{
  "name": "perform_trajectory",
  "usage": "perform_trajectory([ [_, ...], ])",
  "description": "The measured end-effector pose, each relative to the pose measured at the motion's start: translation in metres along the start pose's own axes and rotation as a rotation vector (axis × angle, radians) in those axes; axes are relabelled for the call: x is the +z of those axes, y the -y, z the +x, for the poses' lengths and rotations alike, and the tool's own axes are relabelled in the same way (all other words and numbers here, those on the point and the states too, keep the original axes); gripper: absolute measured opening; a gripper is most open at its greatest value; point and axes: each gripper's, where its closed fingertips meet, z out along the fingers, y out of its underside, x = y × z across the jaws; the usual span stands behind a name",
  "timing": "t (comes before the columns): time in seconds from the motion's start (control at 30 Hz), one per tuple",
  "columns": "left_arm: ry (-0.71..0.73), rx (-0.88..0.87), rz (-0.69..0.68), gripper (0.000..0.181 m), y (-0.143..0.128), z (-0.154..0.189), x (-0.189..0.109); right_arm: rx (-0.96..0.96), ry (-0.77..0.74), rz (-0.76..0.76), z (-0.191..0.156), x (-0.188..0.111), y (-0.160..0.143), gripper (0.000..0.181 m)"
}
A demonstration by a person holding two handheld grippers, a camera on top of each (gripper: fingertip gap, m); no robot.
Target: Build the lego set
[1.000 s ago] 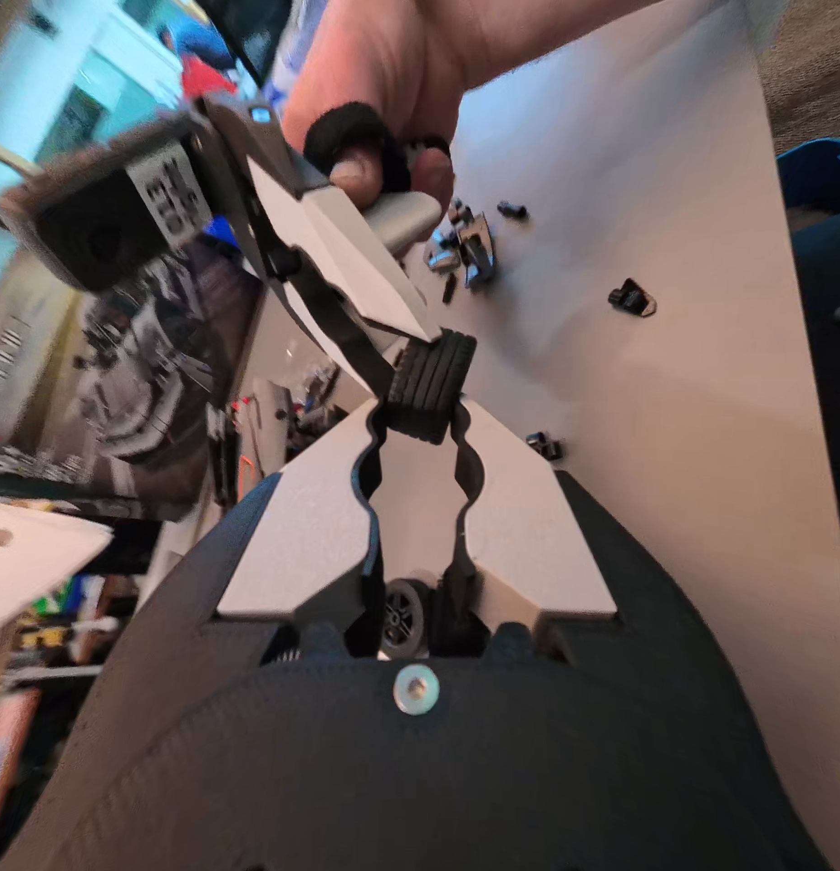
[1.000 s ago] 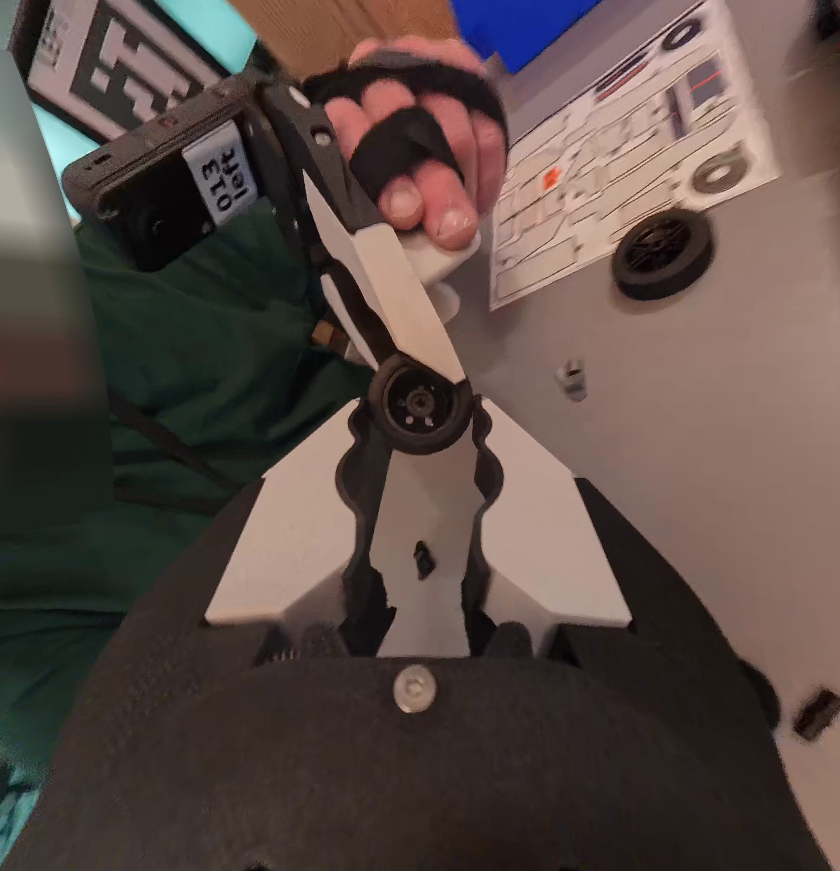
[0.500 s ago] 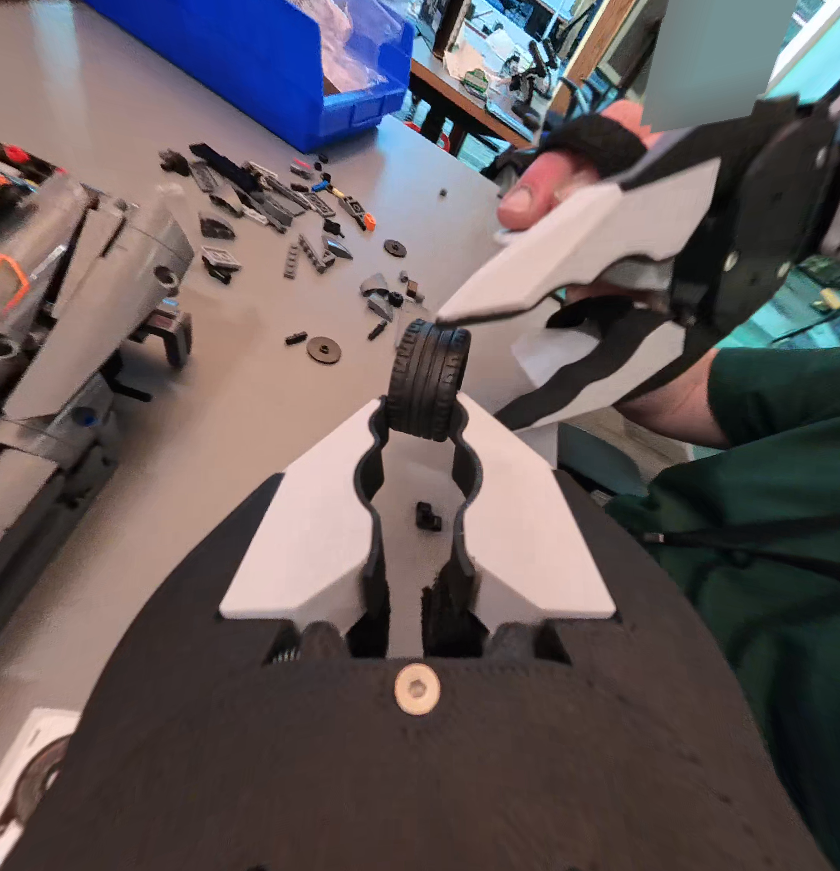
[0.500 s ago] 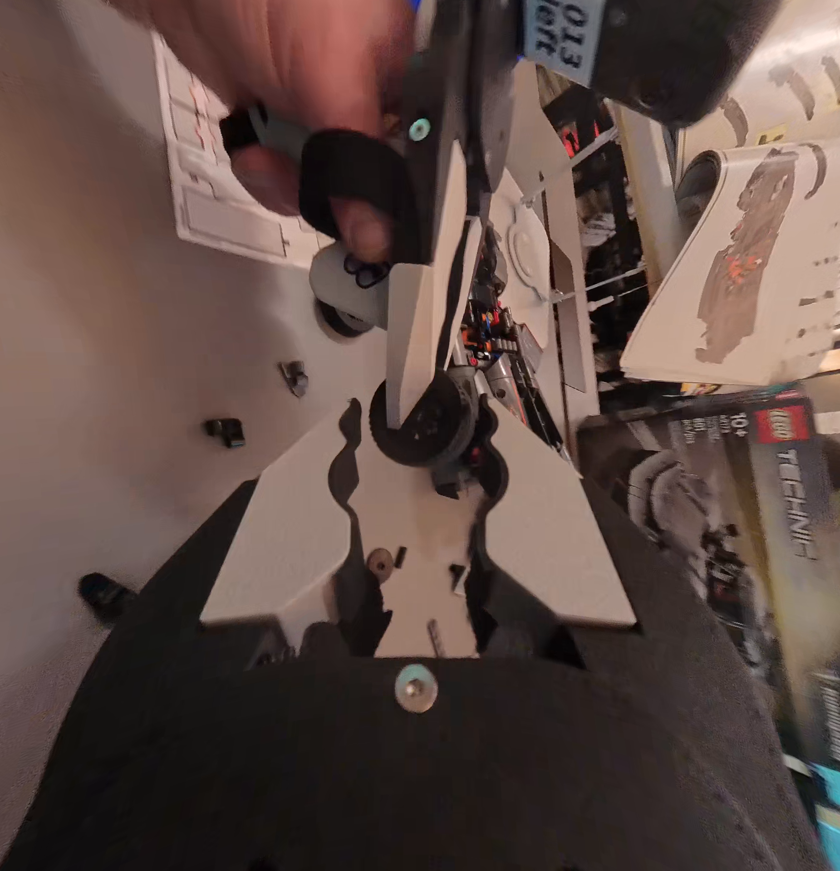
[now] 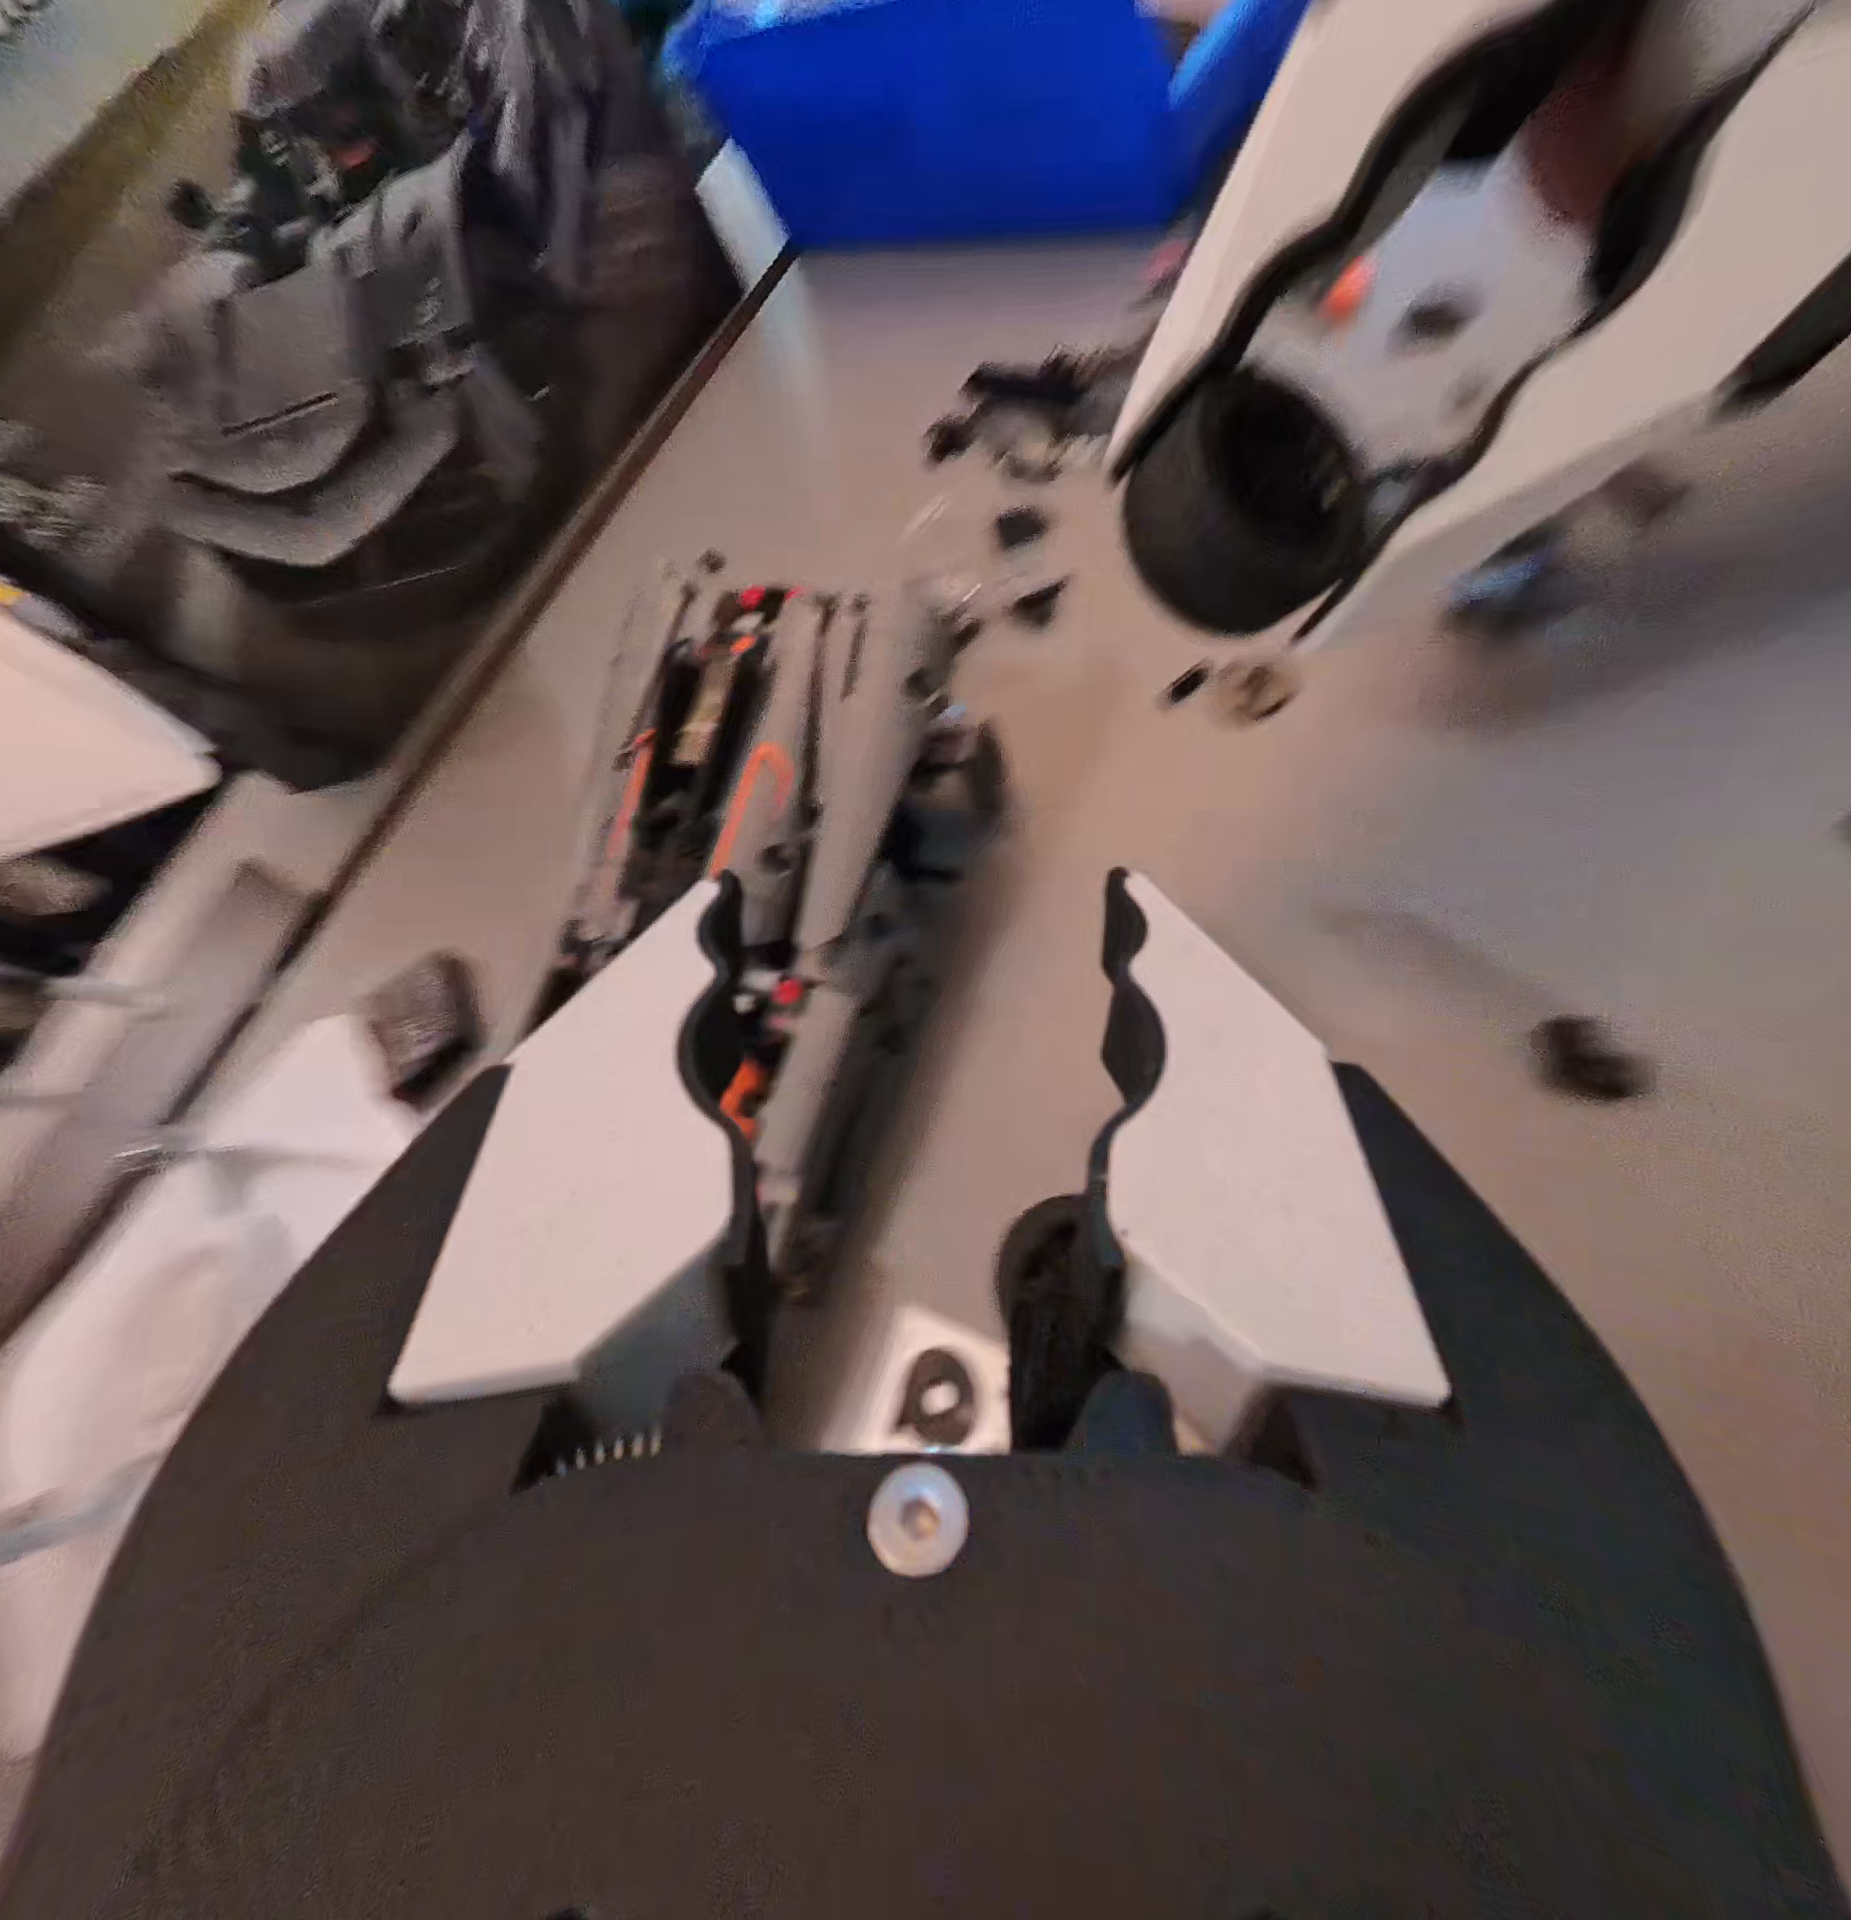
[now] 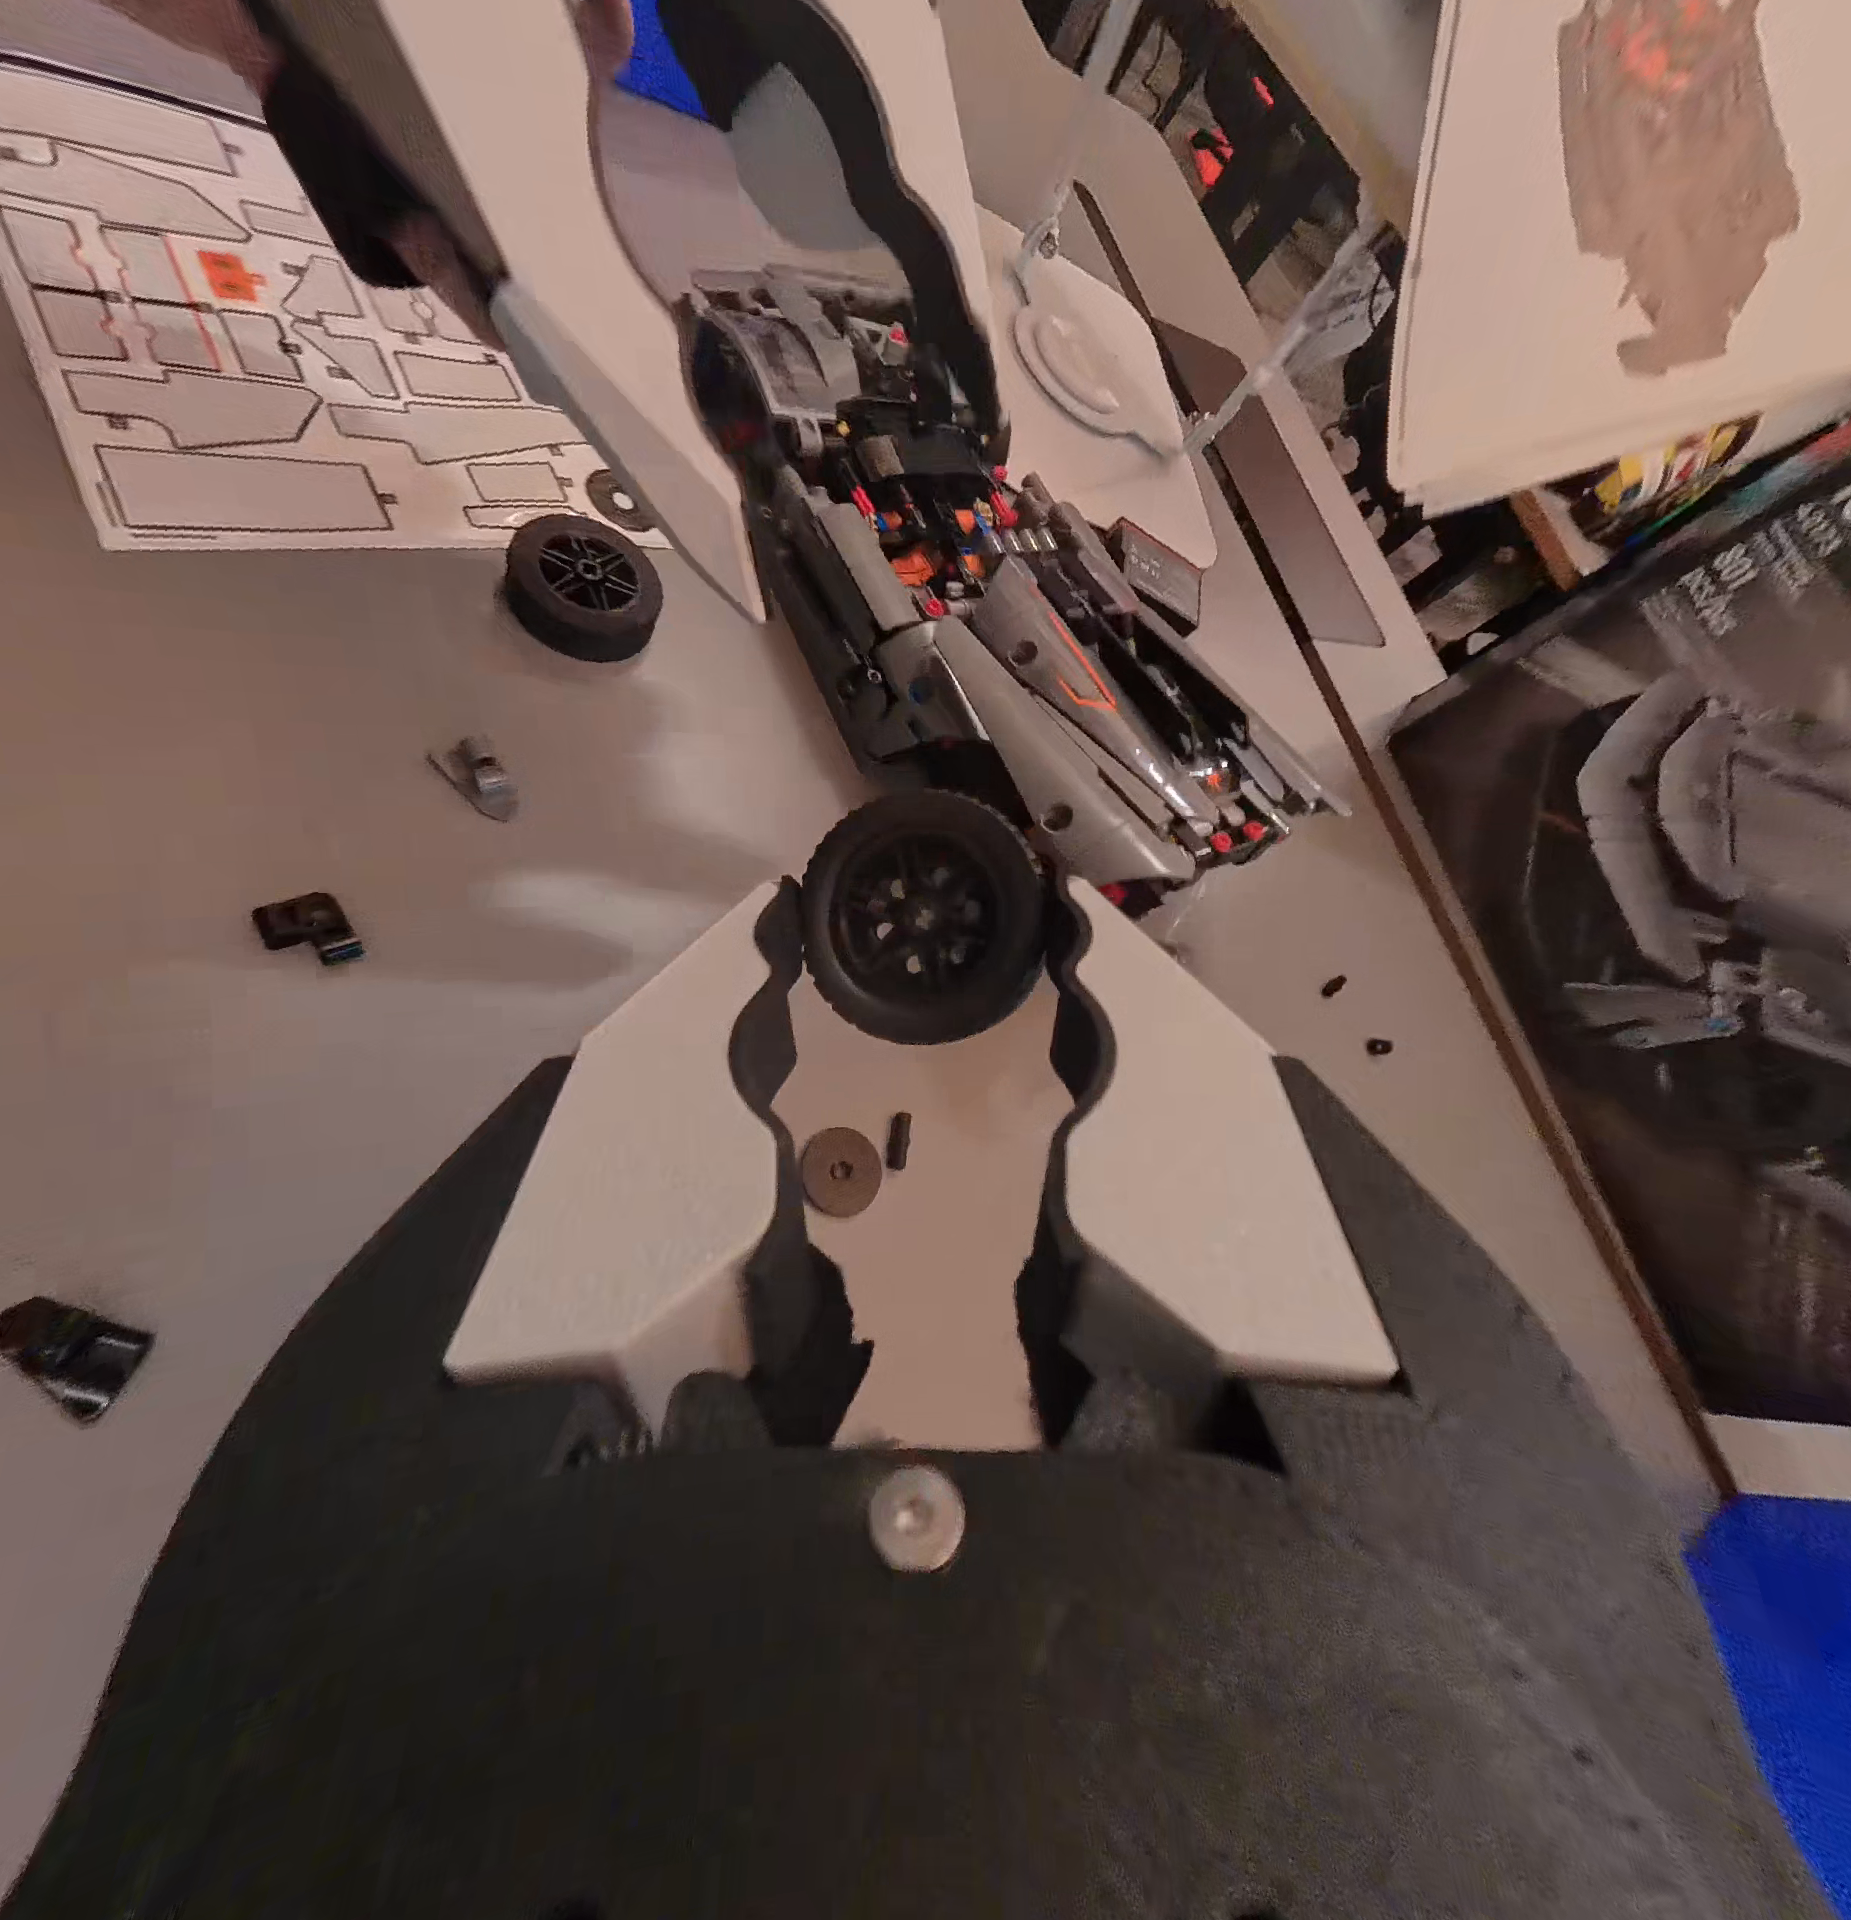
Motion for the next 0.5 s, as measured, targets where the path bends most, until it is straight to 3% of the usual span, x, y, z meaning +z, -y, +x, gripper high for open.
perform_trajectory([
  [0.07,0.069,0.125,-0.103,0.08,-0.01,-0.007,0.012,0.02,0.003,-0.018,0.003,0.006,-0.009,0.046],
  [0.23,0.214,0.446,-0.327,0.057,-0.045,-0.023,0.033,-0.058,0.031,-0.068,-0.008,0.017,-0.022,0.046],
  [0.4,0.169,0.341,-0.375,0.05,-0.076,-0.024,0.025,-0.06,0.041,-0.104,-0.012,0.023,-0.034,0.046],
  [0.5,0.132,0.33,-0.369,0.05,-0.08,-0.024,0.019,-0.028,0.072,-0.076,-0.014,0.022,-0.032,0.046],
])
